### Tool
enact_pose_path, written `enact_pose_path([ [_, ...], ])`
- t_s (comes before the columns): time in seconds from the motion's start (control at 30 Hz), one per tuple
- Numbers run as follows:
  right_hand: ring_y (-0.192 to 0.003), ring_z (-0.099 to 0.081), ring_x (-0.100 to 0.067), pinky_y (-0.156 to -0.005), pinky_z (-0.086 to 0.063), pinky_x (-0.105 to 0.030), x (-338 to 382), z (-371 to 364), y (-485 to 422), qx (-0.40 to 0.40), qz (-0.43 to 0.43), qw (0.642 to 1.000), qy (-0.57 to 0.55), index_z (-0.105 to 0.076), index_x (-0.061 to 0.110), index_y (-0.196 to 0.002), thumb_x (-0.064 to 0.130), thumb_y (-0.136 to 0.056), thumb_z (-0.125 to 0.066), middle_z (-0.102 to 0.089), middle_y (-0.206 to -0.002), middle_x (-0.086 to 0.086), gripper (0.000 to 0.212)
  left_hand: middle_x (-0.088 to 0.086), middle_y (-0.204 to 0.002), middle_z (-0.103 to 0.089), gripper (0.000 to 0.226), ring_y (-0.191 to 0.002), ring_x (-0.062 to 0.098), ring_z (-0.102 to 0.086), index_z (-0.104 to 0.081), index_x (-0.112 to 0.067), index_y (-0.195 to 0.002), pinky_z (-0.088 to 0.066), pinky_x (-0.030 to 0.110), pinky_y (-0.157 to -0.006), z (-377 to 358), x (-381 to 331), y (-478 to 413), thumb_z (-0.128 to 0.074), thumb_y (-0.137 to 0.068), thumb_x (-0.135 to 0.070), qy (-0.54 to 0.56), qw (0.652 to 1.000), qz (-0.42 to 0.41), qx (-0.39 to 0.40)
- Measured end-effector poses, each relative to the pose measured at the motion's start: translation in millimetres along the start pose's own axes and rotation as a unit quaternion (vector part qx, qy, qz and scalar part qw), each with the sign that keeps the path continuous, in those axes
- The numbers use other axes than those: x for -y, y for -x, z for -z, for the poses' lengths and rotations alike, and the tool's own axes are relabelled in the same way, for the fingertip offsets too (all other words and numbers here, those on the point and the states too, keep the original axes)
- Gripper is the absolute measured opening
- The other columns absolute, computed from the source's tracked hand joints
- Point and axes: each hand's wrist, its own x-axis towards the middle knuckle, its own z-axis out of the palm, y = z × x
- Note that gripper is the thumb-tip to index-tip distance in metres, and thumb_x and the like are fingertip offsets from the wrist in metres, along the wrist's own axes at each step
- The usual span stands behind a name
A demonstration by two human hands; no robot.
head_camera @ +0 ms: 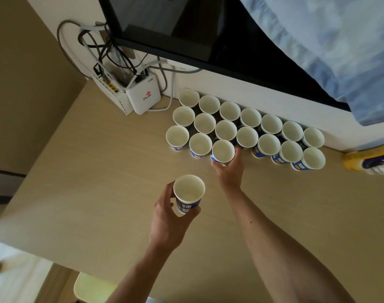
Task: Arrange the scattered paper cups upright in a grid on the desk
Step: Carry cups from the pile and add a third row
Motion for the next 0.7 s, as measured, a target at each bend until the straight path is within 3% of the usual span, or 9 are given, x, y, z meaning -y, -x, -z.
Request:
enact_pose_path([
  [0.13,-0.097,-0.066,-0.018,-0.082,-0.059,-0.041,-7.7,-0.2,0.1,0.017,-0.017,1.000,-0.013,-0.051,0.022,-0.128,0.012,-0.064,-0.082,-0.066,-0.112,0.002,0.072,-0.020,-0.110,-0.067,0.067,-0.105,0.003,-0.060,-0.057,-0.036,-0.125,-0.047,0.019,-0.080,-5.3,-1.5,0.7,-0.089,-0.067,-0.024,-0.002,1.000,-0.004,0.007],
  [0.3,-0.114,-0.060,-0.022,-0.075,-0.051,-0.018,-7.1,16.0,19.6,-0.001,-0.100,0.994,-0.034,-0.045,0.011,-0.138,0.002,-0.073,-0.079,-0.058,-0.130,-0.007,0.074,-0.021,-0.110,-0.066,0.068,-0.105,0.000,-0.059,-0.056,-0.032,-0.126,-0.049,0.018,-0.081,-14.5,-8.3,-1.5,-0.090,-0.067,-0.023,-0.005,1.000,-0.011,0.010],
  [0.4,-0.109,-0.064,-0.029,-0.072,-0.048,-0.007,-5.6,44.9,46.8,-0.047,-0.110,0.990,-0.072,-0.052,0.007,-0.132,-0.002,-0.078,-0.077,-0.062,-0.121,-0.013,0.060,-0.024,-0.109,-0.065,0.069,-0.100,-0.006,-0.058,-0.053,-0.032,-0.122,-0.045,0.008,-0.075,-26.1,-15.0,-3.4,-0.091,-0.067,-0.015,-0.001,1.000,-0.011,0.015],
  [0.5,-0.107,-0.067,-0.027,-0.084,-0.052,-0.022,9.5,81.1,68.3,0.047,-0.168,0.965,-0.194,-0.062,0.014,-0.120,0.005,-0.078,-0.077,-0.071,-0.110,-0.010,0.047,-0.022,-0.107,-0.066,0.066,-0.098,-0.007,-0.059,-0.051,-0.031,-0.116,-0.044,0.006,-0.074,-42.4,-20.7,-4.8,-0.091,-0.066,-0.015,0.003,0.999,-0.012,0.033],
  [0.57,-0.112,-0.067,-0.020,-0.088,-0.053,-0.026,23.5,102.1,76.4,0.160,-0.160,0.944,-0.241,-0.061,0.014,-0.125,0.019,-0.068,-0.077,-0.073,-0.116,-0.006,0.060,-0.021,-0.106,-0.066,0.065,-0.100,-0.008,-0.060,-0.052,-0.029,-0.116,-0.044,0.007,-0.077,-54.1,-24.8,-5.7,-0.092,-0.066,-0.016,0.000,0.998,-0.026,0.050],
  [0.63,-0.117,-0.066,-0.017,-0.091,-0.054,-0.027,33.9,115.6,78.9,0.229,-0.139,0.935,-0.234,-0.060,0.014,-0.129,0.024,-0.064,-0.076,-0.071,-0.122,-0.003,0.067,-0.021,-0.105,-0.067,0.065,-0.099,-0.009,-0.060,-0.053,-0.026,-0.117,-0.043,0.005,-0.076,-66.0,-31.7,-5.7,-0.093,-0.066,-0.018,-0.004,0.997,-0.044,0.069],
  [0.7,-0.114,-0.067,-0.019,-0.090,-0.055,-0.030,39.8,118.6,78.5,0.238,-0.122,0.941,-0.206,-0.062,0.018,-0.125,0.022,-0.063,-0.080,-0.072,-0.118,-0.002,0.065,-0.021,-0.104,-0.067,0.064,-0.097,-0.010,-0.060,-0.055,-0.022,-0.117,-0.041,0.003,-0.074,-73.7,-35.3,-7.1,-0.093,-0.065,-0.018,-0.005,0.994,-0.063,0.085],
])
